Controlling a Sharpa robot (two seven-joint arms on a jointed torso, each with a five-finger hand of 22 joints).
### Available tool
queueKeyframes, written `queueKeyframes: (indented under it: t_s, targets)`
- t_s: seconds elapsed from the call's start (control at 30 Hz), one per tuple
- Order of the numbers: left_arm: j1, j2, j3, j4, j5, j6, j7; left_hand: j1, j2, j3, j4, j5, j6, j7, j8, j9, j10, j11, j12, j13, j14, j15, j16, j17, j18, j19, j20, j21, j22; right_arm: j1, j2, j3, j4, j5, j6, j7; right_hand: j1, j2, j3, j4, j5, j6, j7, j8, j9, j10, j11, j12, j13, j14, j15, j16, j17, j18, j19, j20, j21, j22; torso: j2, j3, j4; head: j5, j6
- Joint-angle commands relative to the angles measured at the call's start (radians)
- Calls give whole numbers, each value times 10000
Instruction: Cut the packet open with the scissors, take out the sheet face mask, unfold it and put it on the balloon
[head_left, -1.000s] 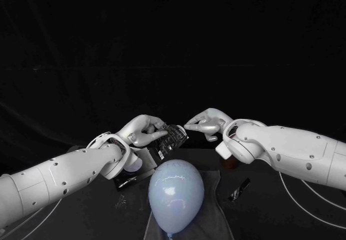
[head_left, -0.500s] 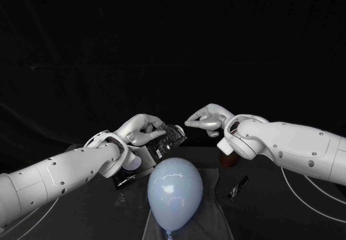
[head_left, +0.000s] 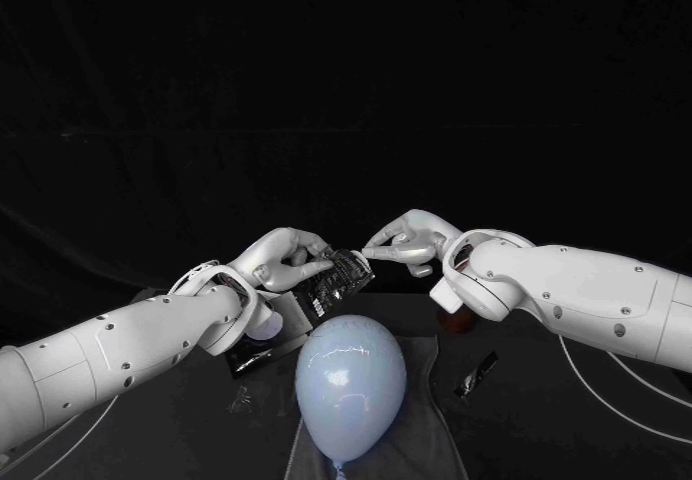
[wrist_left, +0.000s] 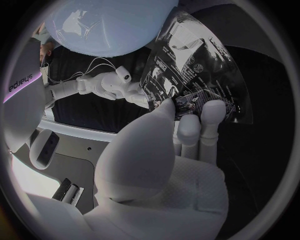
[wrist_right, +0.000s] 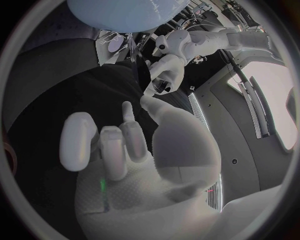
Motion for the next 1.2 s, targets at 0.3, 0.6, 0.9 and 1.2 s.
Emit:
queueKeyframes:
  t_s: [0.3, 0.6, 0.9, 1.2]
  targets:
    - [8, 22, 11, -21, -22, 58, 24, 47, 55, 75, 16, 34, 29, 18, 32, 22, 25, -23, -34, -14, -35, 32, 12, 25, -41, 88, 4, 57, 20, 10, -25, 11, 110, -208, 149, -16, -47, -98, 12, 30, -63, -57, -22, 18, 7, 160, 34, 202, 1178, 950, 74, 60, 2133, -115, 106, 27, 104, 1487, -7, 0, -1, 10, -28]
    - [9, 23, 11, -39, -2, 91, -1, 43, 51, 87, 16, 34, 29, 17, 31, 23, 26, -23, -37, -15, -28, 32, 18, 41, -44, 96, 4, 65, 36, 10, -65, 11, 188, -206, 190, -5, -59, -96, 13, 40, -62, -52, -22, 22, 9, 186, 35, 243, 1217, 960, 77, 75, 2190, -123, 119, 29, 142, 1502, -3, 0, -7, 27, -20]
    - [11, 23, 11, -74, 4, 130, -32, 39, 48, 96, 17, 34, 29, 16, 30, 25, 27, -23, -39, -16, -21, 31, 25, 59, -46, 103, 4, 73, 50, 10, -150, 12, 291, -196, 202, 40, -51, -93, 20, 37, -58, -52, -24, 24, 10, 188, 34, 246, 1221, 965, 78, 82, 2215, -127, 127, 31, 166, 1512, -11, -6, -10, 44, -56]
    - [13, 23, 10, -133, 15, 158, -45, 39, 48, 96, 17, 34, 29, 16, 30, 25, 27, -23, -39, -16, -21, 31, 25, 59, -46, 103, 4, 73, 50, 10, -155, 13, 295, -176, 250, 53, -61, -91, 20, 45, -55, -52, -22, 25, 10, 198, 36, 262, 1236, 967, 79, 84, 2223, -127, 128, 32, 168, 1514, -12, -3, -1, 25, -61]
